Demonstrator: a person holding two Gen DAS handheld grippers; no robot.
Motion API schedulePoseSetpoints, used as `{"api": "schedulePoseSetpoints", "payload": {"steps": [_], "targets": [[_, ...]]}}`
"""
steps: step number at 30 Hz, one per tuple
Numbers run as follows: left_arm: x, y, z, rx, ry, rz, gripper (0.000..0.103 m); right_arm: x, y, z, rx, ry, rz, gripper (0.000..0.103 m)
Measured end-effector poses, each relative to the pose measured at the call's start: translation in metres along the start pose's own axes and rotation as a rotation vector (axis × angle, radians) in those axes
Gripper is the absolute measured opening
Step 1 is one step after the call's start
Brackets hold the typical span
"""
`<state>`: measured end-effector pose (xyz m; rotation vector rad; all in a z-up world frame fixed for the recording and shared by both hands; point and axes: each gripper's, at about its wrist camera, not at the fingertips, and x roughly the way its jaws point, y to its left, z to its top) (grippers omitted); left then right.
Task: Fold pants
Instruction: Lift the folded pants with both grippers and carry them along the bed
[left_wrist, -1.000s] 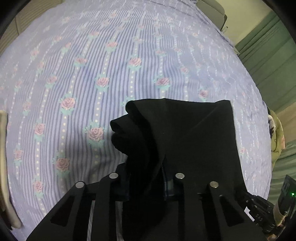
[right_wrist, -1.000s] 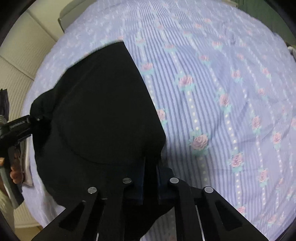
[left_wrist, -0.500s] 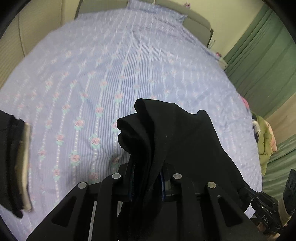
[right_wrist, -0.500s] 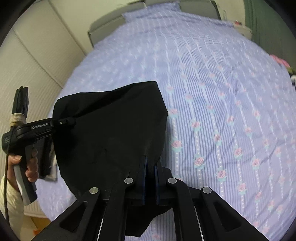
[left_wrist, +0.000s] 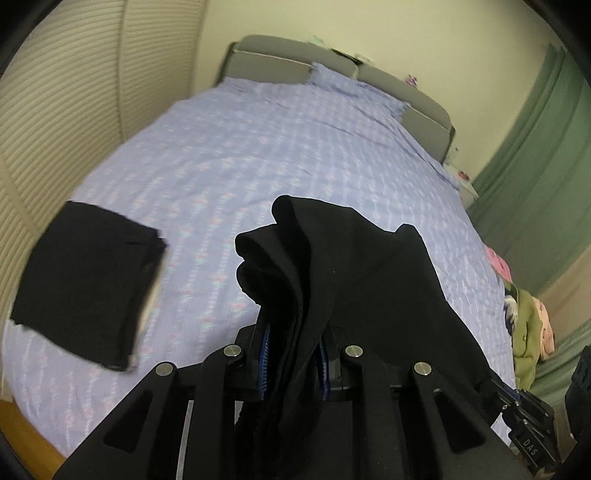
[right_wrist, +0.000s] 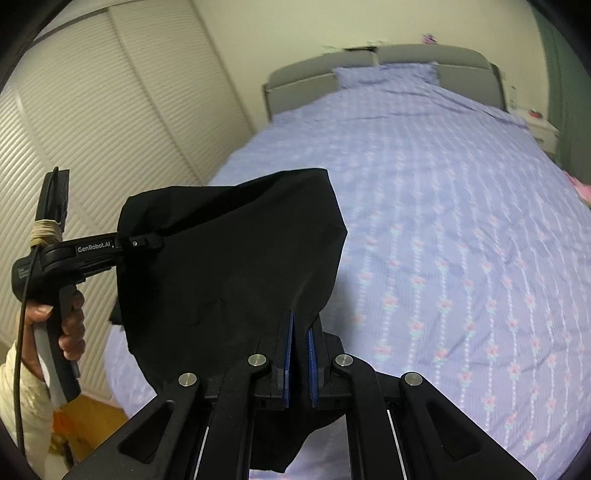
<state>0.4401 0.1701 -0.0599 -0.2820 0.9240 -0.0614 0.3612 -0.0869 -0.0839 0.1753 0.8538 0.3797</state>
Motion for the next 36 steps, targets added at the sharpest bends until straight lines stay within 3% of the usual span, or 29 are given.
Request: {"api": "schedulePoseSetpoints", "payload": {"steps": [6, 10, 15, 22, 31, 36], "targets": [[-0.033, 0.088, -0.008, -0.022, -0.013, -0.002, 0.021, 0.017, 0.079, -0.012, -0.063, 0.004, 0.022, 0.008], [-0.041, 0.151, -0.004, -0.02, 0.009, -0.027, 0.021, 0.044, 0.141, -0.022, -0.033, -0.002, 0.016, 0.008], [-0.046, 0.225, 0.02, 0.052, 0.07, -0.046, 0.021, 0.079, 0.213, -0.035, 0.069, 0.006, -0.002, 0.008], [-0.041, 0.301, 0.06, 0.104, 0.109, -0.018, 0.021, 0.133, 0.291, -0.025, 0.072, 0.071, 0.016, 0.008], [0.011, 0.357, 0.116, 0.17, 0.139, -0.011, 0.021, 0.202, 0.328, 0.008, 0.029, 0.069, -0.014, 0.008], [0.065, 0.376, 0.143, 0.208, 0.183, -0.013, 0.021, 0.248, 0.336, 0.021, 0.037, 0.099, -0.055, 0.008]]}}
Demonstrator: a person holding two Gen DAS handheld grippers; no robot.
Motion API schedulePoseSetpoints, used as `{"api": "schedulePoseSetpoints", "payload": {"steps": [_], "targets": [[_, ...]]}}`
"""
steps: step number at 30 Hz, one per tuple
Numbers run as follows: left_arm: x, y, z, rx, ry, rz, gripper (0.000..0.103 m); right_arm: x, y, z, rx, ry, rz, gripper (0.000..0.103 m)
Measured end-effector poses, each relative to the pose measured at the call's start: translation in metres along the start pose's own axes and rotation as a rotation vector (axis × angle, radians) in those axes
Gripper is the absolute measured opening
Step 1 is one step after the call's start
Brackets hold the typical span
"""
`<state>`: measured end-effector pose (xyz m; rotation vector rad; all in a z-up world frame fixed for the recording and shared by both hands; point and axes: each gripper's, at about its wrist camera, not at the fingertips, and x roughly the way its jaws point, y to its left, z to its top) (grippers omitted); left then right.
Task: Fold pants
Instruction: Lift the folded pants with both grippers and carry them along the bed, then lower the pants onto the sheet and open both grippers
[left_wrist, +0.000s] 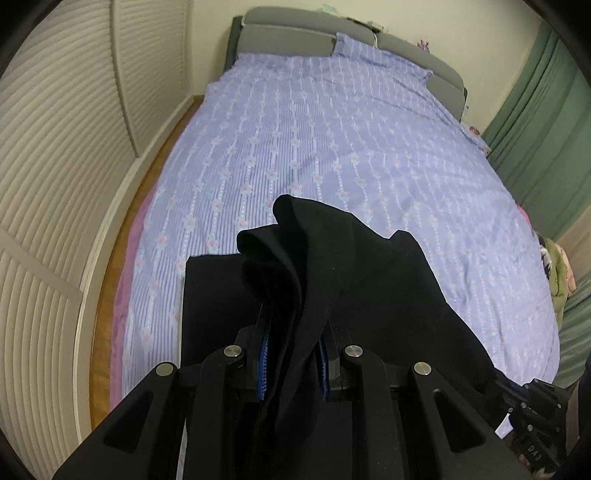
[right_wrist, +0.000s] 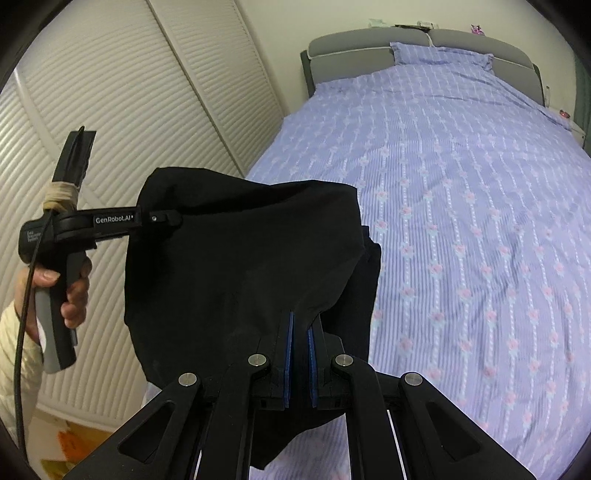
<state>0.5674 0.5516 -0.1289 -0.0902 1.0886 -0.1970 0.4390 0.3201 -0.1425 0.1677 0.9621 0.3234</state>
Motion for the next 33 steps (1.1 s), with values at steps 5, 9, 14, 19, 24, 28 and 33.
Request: {"api": "schedulePoseSetpoints", "payload": {"steps": [5, 9, 14, 19, 24, 28, 33], "targets": [[0.061, 0.016, 0.01, 0.018, 0.108, 0.045, 0.021, 0.054, -0.008, 0.001, 0.065, 0.108, -0.028, 0.008], [0.09, 0.022, 0.006, 0.033, 0.154, 0.103, 0.022, 0.077, -0.02, -0.006, 0.092, 0.176, -0.057, 0.008], [0.107, 0.026, 0.006, 0.028, 0.176, 0.208, 0.037, 0.093, -0.033, -0.012, 0.109, 0.237, -0.103, 0.008], [0.107, 0.032, 0.011, 0.009, 0.143, 0.399, 0.066, 0.107, -0.036, -0.018, 0.125, 0.3, -0.155, 0.009], [0.093, 0.037, 0.019, -0.018, 0.086, 0.526, 0.071, 0.108, -0.038, -0.018, 0.136, 0.336, -0.19, 0.011], [0.069, 0.028, 0.014, -0.005, 0.027, 0.535, 0.071, 0.095, -0.036, -0.017, 0.083, 0.304, -0.244, 0.042], [0.02, 0.005, -0.015, -0.007, -0.046, 0.435, 0.08, 0.05, -0.053, -0.021, 0.041, 0.214, -0.257, 0.064]]}}
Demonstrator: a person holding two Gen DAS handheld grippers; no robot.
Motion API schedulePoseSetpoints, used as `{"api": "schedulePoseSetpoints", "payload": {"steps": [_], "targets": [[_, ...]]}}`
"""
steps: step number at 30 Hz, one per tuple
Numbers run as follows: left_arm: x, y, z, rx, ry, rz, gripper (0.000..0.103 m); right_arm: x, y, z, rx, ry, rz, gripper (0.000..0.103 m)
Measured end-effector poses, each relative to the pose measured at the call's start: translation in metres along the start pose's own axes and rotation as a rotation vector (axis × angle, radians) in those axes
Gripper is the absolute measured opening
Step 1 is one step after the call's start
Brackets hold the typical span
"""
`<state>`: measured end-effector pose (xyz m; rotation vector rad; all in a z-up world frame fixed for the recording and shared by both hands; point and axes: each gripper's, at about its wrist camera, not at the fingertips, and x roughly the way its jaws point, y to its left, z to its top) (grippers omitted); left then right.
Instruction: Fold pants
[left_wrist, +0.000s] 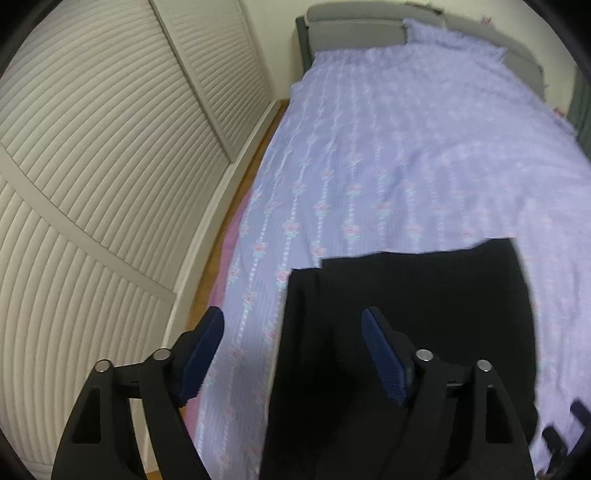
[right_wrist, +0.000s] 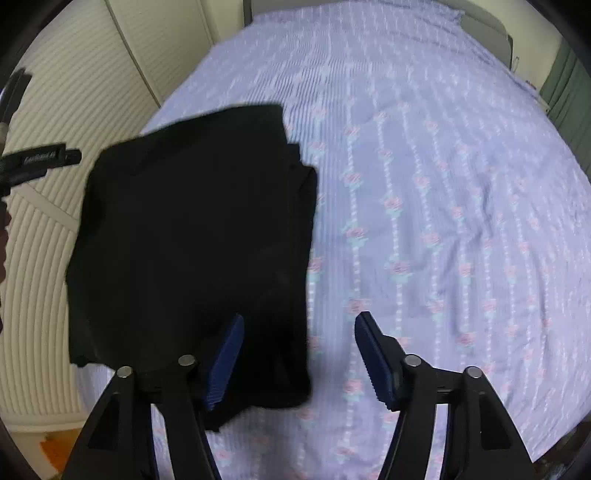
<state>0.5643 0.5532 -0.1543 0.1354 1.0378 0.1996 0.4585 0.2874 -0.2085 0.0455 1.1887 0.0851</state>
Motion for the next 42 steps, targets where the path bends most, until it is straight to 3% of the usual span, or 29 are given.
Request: {"api": "schedulePoseSetpoints", "payload": {"steps": [3, 8, 14, 22, 31, 42], "targets": [[-0.042, -0.006, -0.019, 0.004, -0.044, -0.055, 0.084, -0.035, -0.023, -0.01, -0.003, -0.07, -0.005, 0.073], [-0.115, -0.025, -0.057, 0.05, -0.164, -0.066, 0.096, -0.095, -0.054, -0.03, -0.028, -0.2, -0.033, 0.084], [-0.192, -0.056, -0.1, 0.071, -0.236, -0.083, 0.102, -0.164, -0.086, -0.059, -0.035, -0.286, -0.029, 0.09], [-0.295, -0.104, -0.17, 0.003, -0.296, -0.136, 0.103, -0.25, -0.135, -0.121, -0.054, -0.399, -0.045, 0.091], [-0.385, -0.169, -0.26, -0.013, -0.333, -0.179, 0.103, -0.316, -0.191, -0.198, -0.044, -0.453, -0.017, 0.091], [-0.452, -0.217, -0.329, -0.008, -0.362, -0.188, 0.103, -0.366, -0.24, -0.285, -0.055, -0.476, -0.011, 0.091]]}}
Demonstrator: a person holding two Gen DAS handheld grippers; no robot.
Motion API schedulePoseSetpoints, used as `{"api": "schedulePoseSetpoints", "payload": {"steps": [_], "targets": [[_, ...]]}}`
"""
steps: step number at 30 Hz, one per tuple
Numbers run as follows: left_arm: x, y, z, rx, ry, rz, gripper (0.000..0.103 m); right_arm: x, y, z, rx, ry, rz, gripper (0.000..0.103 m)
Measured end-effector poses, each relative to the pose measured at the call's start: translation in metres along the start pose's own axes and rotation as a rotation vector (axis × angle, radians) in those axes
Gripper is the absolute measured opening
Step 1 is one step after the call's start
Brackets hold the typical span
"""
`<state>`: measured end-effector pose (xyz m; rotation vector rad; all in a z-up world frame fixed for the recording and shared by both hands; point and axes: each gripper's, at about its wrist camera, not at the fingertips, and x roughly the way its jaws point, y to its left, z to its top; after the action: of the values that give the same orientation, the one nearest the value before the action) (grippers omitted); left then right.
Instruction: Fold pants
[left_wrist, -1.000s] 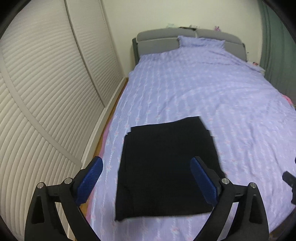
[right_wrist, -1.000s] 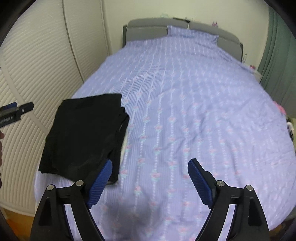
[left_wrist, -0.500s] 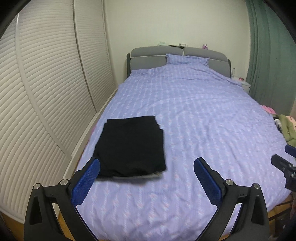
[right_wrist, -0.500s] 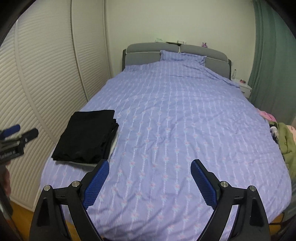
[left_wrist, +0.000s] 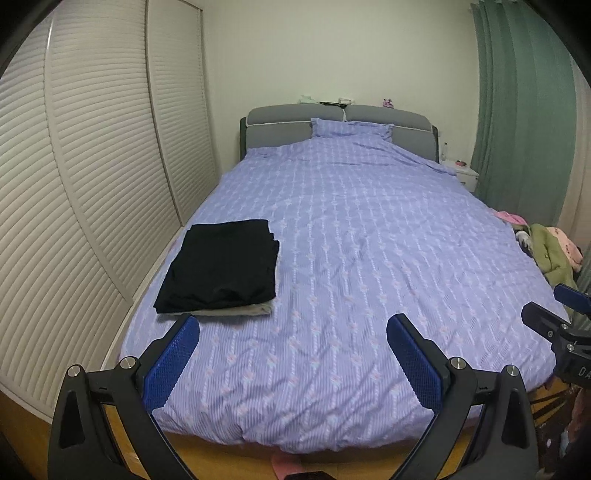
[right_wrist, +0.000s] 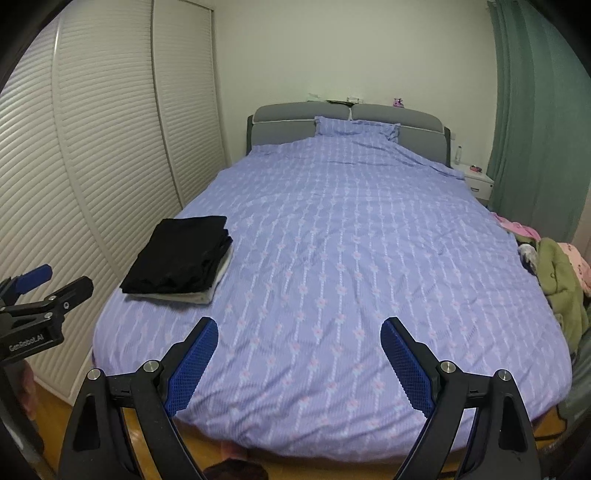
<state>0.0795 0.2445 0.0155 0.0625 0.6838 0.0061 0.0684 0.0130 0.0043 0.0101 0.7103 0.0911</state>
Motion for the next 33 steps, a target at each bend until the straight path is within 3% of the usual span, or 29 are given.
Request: {"api": "schedulePoseSetpoints", "payload": {"steps": [15, 33], "targets": [[-0.054, -0.036, -0.01, 0.063, -0.065, -0.035, 0.103, -0.059, -0.026, -0.027, 0.06, -0.046, -0.041, 0.091], [-0.064, -0.044, -0.008, 0.087, -0.077, -0.069, 0.103, -0.075, -0.039, -0.032, 0.08, -0.059, -0.052, 0.091]]}}
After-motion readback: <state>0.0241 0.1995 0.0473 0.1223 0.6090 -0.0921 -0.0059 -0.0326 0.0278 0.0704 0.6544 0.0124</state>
